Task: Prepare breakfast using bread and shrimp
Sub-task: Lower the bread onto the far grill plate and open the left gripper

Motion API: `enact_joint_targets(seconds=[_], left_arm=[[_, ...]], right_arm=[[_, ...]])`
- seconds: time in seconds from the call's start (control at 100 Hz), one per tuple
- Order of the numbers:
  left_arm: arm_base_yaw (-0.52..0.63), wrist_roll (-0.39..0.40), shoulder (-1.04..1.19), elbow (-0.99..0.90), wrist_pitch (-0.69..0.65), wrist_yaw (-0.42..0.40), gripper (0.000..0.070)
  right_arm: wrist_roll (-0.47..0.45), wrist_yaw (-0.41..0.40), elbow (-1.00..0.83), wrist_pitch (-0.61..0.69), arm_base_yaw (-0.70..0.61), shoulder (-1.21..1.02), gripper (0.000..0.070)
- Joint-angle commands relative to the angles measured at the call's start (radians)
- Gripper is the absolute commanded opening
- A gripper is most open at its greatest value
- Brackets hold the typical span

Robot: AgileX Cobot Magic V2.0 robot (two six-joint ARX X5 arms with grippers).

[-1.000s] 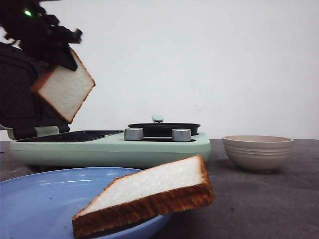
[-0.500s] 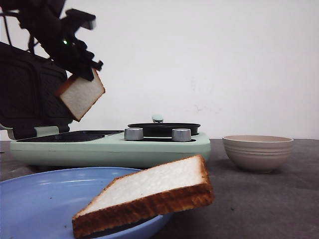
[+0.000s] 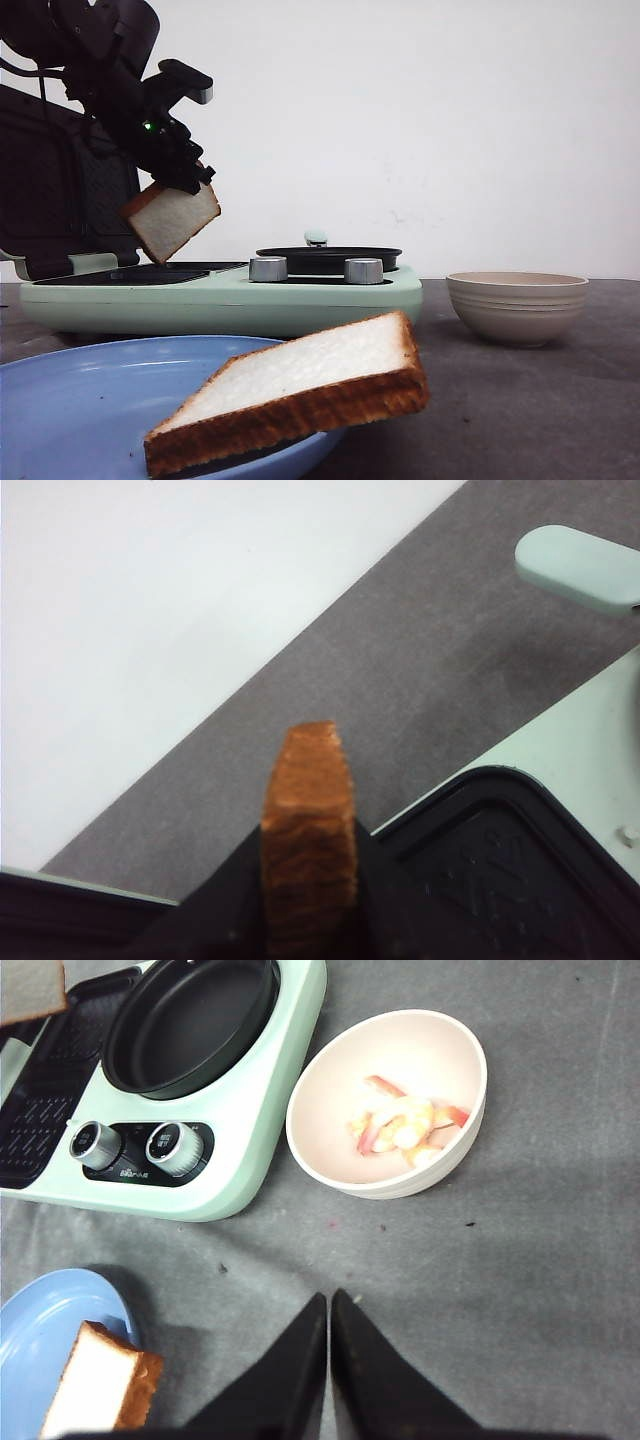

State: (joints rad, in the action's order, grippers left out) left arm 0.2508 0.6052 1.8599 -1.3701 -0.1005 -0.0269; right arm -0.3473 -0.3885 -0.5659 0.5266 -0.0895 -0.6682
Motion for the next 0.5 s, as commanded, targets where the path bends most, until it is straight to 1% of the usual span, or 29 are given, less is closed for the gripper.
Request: enact_joint_targets(seconds=[0.0,0.11,0.26,0.44,0.49], left_arm=[[0.001,0.013,0.024,-0.027,-0.019,-0.003,0.0003],[0.001,0.013,0.024,-0.027,-0.007,0.0,0.0003],[0.001,0.013,0.024,-0.027,0.039,0.031,0.0003],[0.001,0.012,0.024,-0.027,0.066,0.036,0.0003],[0.001,0.012,0.024,-0.027,0.083,0.054,0.0003]], right_arm=[[0.015,0.005,-0.015,-0.005,-0.001,-0.003,0.0],[0.015,0.004,-0.015,-0.005,-0.001,-0.003,0.0],[0.015,0.004,-0.015,-0.003,-0.001,-0.003,0.0],[0.015,0.004,-0.015,-0.001,-0.001,-0.003,0.0],[0.015,0.004,-0.015,-0.001,-0.001,-0.003,0.0]])
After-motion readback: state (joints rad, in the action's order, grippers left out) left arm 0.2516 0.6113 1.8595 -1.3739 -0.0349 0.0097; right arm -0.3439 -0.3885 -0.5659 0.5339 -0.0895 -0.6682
